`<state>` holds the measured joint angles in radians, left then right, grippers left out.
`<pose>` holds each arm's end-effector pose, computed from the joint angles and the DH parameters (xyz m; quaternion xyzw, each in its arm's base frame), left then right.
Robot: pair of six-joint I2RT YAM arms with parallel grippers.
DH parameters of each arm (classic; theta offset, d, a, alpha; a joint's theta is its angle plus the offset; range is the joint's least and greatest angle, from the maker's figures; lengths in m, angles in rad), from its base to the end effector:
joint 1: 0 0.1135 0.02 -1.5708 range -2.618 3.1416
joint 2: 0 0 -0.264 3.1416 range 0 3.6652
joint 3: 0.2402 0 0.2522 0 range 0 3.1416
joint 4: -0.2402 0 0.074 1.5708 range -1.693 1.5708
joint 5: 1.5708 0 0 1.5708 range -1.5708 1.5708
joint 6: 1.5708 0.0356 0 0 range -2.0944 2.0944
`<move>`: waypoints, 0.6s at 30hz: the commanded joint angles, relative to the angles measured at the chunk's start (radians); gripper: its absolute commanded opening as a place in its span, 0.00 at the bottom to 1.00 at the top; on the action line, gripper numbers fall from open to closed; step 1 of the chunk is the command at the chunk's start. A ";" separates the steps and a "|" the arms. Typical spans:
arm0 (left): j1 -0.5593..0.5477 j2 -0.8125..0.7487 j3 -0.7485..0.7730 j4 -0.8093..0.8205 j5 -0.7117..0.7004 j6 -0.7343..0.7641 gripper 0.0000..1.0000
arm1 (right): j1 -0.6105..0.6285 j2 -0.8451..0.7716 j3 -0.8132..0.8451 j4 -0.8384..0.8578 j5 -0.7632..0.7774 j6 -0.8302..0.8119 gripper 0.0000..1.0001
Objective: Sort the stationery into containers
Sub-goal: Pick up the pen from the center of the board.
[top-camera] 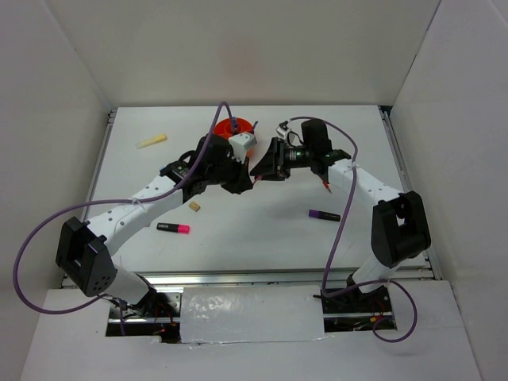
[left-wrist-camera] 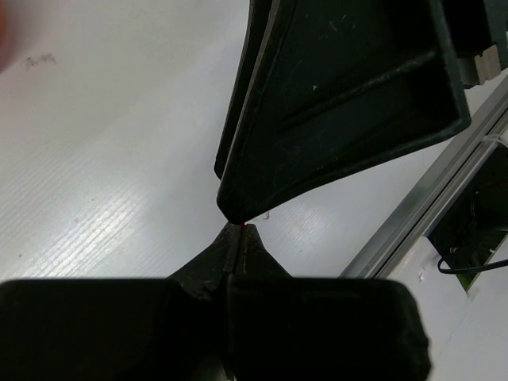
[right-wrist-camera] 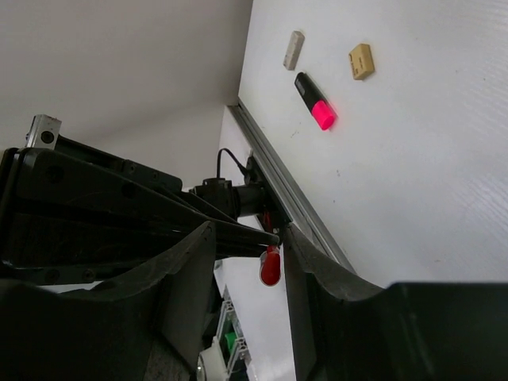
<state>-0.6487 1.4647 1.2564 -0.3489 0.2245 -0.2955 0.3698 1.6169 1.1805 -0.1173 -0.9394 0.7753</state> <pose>0.2633 -0.2095 0.3266 0.2062 0.8457 -0.3066 0.3850 0.3256 0.1570 0.2781 -0.0590 0.8073 0.5675 0.1508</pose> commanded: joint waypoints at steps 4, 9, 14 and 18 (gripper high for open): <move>-0.005 -0.006 0.037 0.039 0.019 -0.025 0.00 | 0.011 0.005 0.044 0.045 -0.012 0.007 0.44; -0.005 -0.009 0.038 0.042 0.019 -0.030 0.00 | 0.012 0.008 0.044 0.039 -0.001 0.005 0.41; -0.003 -0.012 0.041 0.039 0.019 -0.039 0.00 | 0.014 0.006 0.039 0.028 0.010 0.002 0.40; -0.003 -0.009 0.044 0.039 0.024 -0.042 0.00 | 0.015 0.003 0.042 0.015 0.028 -0.022 0.44</move>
<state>-0.6487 1.4651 1.2568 -0.3370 0.2260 -0.3202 0.3740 1.6245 1.1839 -0.1165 -0.9295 0.7750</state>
